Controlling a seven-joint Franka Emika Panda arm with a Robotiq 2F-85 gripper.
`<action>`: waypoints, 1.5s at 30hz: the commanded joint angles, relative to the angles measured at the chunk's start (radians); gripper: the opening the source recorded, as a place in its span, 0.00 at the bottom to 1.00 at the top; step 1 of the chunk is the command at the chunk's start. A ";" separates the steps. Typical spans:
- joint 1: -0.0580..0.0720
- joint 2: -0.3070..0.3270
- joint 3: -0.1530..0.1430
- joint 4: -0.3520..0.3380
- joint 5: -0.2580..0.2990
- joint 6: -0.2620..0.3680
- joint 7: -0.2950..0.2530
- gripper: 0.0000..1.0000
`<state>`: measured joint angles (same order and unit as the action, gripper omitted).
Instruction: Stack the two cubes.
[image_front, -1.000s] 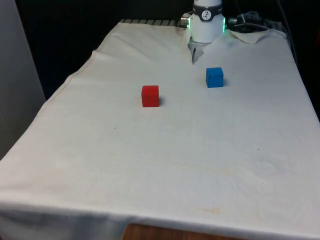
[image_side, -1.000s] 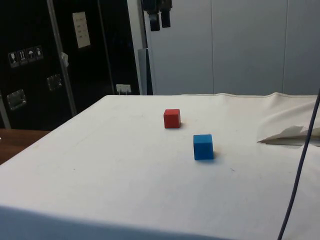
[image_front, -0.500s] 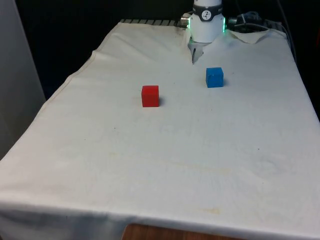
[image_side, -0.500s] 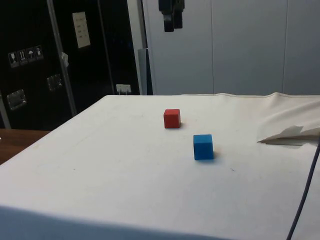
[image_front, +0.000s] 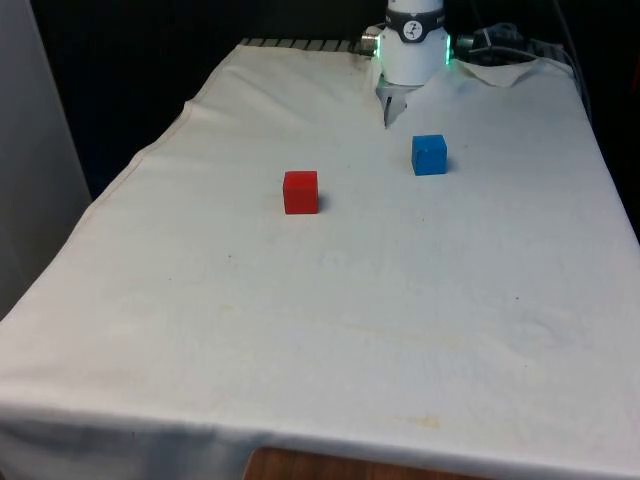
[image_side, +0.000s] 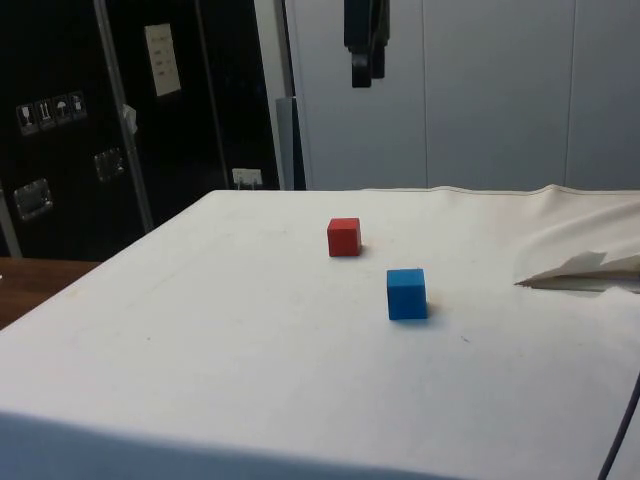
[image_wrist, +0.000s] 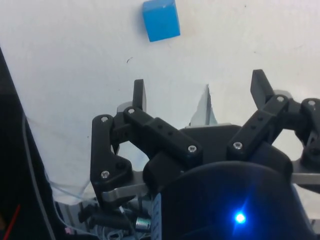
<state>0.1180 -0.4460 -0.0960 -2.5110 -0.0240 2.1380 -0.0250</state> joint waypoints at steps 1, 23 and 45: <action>-0.002 -0.011 0.007 -0.027 -0.006 0.035 0.009 1.00; -0.002 0.040 0.005 -0.157 0.000 0.236 -0.003 1.00; 0.003 0.137 0.017 -0.222 0.002 0.395 -0.002 1.00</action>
<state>0.1190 -0.3070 -0.0800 -2.7310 -0.0230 2.5250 -0.0300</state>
